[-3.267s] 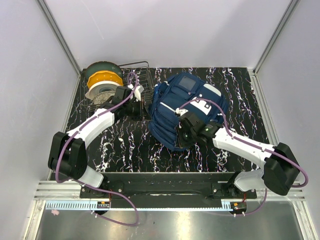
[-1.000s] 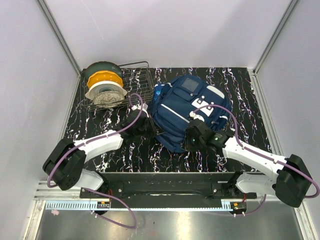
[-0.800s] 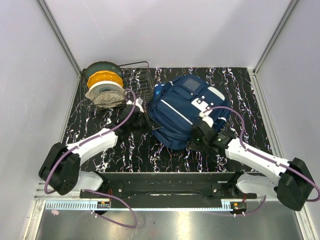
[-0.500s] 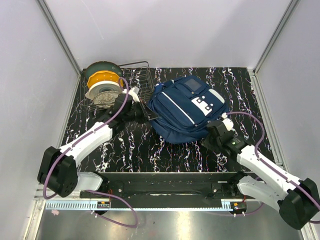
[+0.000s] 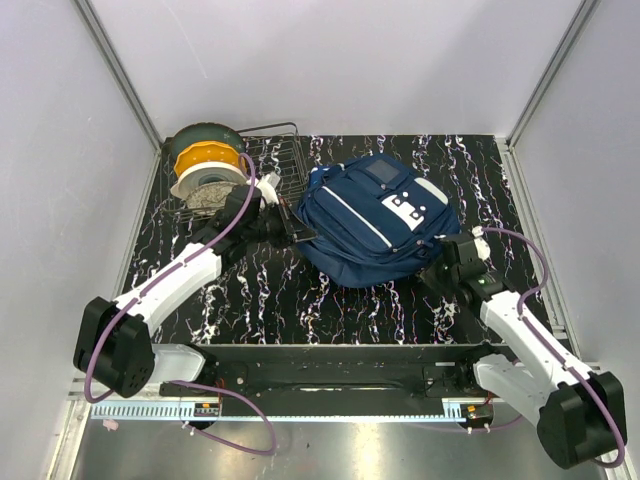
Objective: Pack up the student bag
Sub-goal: Zip the student bag at the center of the board.
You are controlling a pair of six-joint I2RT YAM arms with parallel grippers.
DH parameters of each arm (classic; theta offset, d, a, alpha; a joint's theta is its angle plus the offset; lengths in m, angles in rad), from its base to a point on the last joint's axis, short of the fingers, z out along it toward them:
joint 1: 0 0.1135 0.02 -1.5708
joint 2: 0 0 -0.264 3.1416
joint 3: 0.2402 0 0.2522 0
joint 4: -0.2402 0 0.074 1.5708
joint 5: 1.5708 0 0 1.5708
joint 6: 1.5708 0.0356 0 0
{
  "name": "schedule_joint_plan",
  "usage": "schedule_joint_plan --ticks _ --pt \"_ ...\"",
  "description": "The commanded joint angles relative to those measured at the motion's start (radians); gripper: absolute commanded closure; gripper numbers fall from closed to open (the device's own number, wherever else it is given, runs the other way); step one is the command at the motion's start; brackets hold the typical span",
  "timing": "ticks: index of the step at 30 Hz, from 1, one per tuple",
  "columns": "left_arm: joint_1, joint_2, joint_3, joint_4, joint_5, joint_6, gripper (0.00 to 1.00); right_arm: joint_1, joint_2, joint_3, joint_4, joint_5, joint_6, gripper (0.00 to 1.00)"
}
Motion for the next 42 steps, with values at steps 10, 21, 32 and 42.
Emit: schedule_joint_plan --ticks 10,21,32,42 --pt "0.053 -0.097 0.076 0.136 0.067 0.029 1.0 -0.14 0.18 -0.012 0.146 0.009 -0.134 0.99" --pt "0.008 -0.053 0.009 0.155 0.084 0.064 1.0 -0.14 -0.2 -0.032 -0.041 -0.114 -0.081 0.39" --pt "-0.191 -0.001 -0.108 0.142 -0.014 0.092 1.0 -0.142 -0.083 0.087 -0.05 -0.008 -0.174 0.46" --pt "-0.208 -0.041 -0.169 0.138 -0.094 0.109 1.0 -0.231 0.18 0.239 0.114 -0.104 -0.398 0.5"
